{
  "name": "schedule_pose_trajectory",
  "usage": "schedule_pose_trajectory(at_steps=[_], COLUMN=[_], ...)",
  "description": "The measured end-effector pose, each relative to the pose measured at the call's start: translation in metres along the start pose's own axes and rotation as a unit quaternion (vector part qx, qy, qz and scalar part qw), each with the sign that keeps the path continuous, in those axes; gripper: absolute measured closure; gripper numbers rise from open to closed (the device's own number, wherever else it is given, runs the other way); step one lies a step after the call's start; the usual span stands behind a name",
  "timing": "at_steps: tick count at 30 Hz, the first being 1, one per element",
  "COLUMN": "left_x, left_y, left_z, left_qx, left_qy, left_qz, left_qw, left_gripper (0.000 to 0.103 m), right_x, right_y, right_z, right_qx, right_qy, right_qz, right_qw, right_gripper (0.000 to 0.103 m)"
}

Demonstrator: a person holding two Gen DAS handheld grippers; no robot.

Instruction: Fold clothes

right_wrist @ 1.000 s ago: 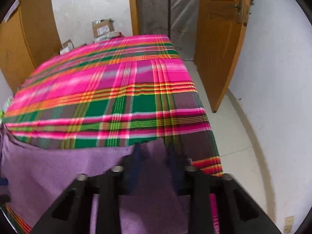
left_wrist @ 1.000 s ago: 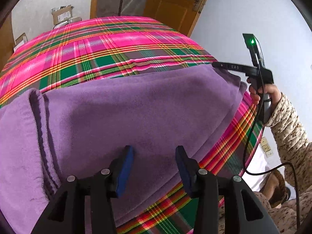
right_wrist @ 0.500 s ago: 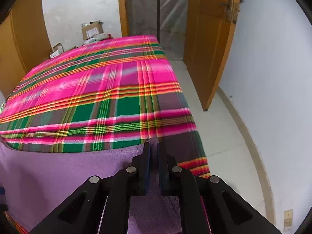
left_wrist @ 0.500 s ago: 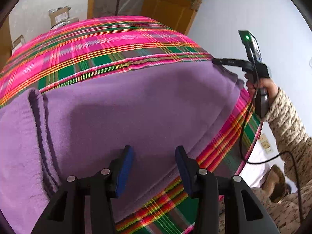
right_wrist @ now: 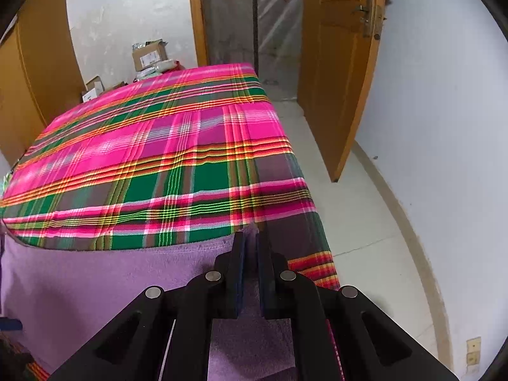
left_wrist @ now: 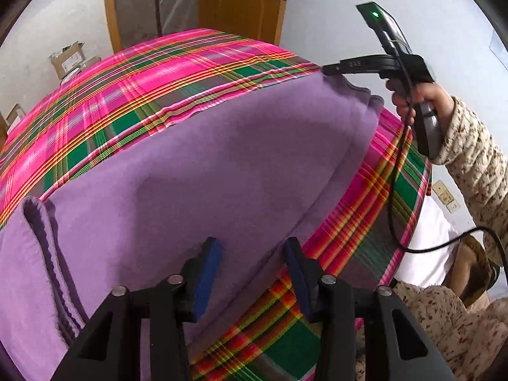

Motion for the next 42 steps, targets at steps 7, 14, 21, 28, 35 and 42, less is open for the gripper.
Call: schedule_pose_trajectory(at_steps=[7,14,21,28,35,42], left_x=[-0.001,0.002,0.002,-0.001,-0.002,-0.001], left_y=[-0.002,-0.003,-0.003,-0.003,-0.002,-0.003], left_z=[0.004,-0.001,0.007,0.010,0.006,-0.002], left_qx=[-0.012,-0.004,-0.030,-0.038,-0.035,-0.015], left_qy=[0.022,0.015,0.028,0.029,0.029,0.001], left_qz=[0.007,0.012,0.014,0.007,0.007,0.007], left_qw=[0.9997,0.9998,0.9991,0.9988,0.9989,0.9999], left_gripper=[0.069,0.068,0.069,0.084,0.086,0.079], right_x=[-0.013,-0.013,-0.027,-0.065,-0.062,-0.050], right_y=[-0.006,-0.007,0.006,0.036,0.058,0.060], right_z=[0.007,0.009,-0.009,-0.030,-0.040,-0.034], right_qx=[-0.012,-0.013,0.023,0.068,0.089,0.088], right_qy=[0.000,0.001,-0.029,-0.027,-0.040,-0.061], right_qz=[-0.013,-0.007,-0.013,-0.042,-0.013,-0.001], right_qw=[1.000,1.000,0.999,0.996,0.995,0.994], right_gripper=[0.096,0.095,0.086,0.081,0.081,0.076])
Point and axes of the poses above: each gripper's, at about its wrist camera, not at the fingertips, and x roughly the way its jaws point, z to its left, y to its underside, the point moved 2 cm from there along x, roughly the way its jaws point, and after that the axes turned 10 degrees about -y, right-handed, at the moved point
